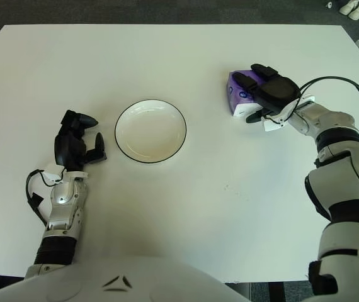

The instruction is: Put the tissue paper into the plate.

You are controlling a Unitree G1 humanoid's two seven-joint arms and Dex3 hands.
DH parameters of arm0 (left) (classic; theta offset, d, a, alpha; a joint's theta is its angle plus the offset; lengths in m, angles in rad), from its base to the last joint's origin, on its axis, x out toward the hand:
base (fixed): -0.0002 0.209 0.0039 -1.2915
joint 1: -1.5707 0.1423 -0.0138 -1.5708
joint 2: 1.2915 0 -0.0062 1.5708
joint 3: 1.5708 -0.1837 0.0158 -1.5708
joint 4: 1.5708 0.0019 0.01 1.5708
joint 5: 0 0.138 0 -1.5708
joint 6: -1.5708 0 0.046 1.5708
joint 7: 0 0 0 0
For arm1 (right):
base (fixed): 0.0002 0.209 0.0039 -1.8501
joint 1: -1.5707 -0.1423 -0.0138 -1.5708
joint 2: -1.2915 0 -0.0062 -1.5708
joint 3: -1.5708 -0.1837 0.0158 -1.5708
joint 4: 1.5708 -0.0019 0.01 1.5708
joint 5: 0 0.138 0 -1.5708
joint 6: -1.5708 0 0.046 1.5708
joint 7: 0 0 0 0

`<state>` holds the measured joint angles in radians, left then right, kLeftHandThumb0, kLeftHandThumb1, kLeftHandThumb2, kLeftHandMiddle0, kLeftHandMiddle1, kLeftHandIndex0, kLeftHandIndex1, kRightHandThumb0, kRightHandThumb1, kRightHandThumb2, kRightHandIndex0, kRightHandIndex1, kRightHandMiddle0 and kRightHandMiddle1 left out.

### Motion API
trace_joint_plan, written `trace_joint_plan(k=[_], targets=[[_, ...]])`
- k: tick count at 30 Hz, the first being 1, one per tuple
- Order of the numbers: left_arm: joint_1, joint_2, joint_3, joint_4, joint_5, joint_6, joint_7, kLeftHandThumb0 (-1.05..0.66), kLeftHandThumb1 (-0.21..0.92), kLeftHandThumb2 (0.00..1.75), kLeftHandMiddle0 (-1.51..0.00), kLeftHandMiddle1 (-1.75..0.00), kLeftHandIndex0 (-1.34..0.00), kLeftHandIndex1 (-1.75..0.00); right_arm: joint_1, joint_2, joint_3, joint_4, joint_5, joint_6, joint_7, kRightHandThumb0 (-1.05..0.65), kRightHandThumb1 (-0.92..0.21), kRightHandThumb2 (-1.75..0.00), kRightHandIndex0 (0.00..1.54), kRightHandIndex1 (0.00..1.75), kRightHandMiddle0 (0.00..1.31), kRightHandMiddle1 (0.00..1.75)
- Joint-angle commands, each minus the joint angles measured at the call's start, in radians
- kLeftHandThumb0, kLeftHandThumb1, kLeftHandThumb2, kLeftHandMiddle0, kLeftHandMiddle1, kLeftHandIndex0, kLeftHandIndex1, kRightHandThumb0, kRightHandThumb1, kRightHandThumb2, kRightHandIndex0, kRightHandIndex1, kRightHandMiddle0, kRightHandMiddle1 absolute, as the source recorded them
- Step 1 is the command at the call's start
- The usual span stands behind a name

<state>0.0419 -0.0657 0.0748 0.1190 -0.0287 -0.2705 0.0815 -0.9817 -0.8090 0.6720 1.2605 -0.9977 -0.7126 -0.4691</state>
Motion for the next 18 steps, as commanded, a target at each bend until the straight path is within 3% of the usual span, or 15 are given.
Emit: trace_joint_plan(k=[1,18], targets=[[0.073,0.005,0.009,0.078,-0.01,0.026,-0.012,-0.01,0.24,1.43,-0.67,-1.75,-0.44,-1.75,0.026,0.023,0.018,0.019,-0.002,0.012,0.032,-1.05,-0.84,-0.13,0.0,0.0,0.0,0.0],[0.082,-0.004,0.007,0.068,0.009,0.032,0.009,-0.01,0.25,1.42,-0.66,-1.75,-0.43,-1.75,0.003,0.134,0.07,0.072,-0.016,0.093,0.117,-1.05,-0.8,-0.1,0.0,0.0,0.0,0.0]])
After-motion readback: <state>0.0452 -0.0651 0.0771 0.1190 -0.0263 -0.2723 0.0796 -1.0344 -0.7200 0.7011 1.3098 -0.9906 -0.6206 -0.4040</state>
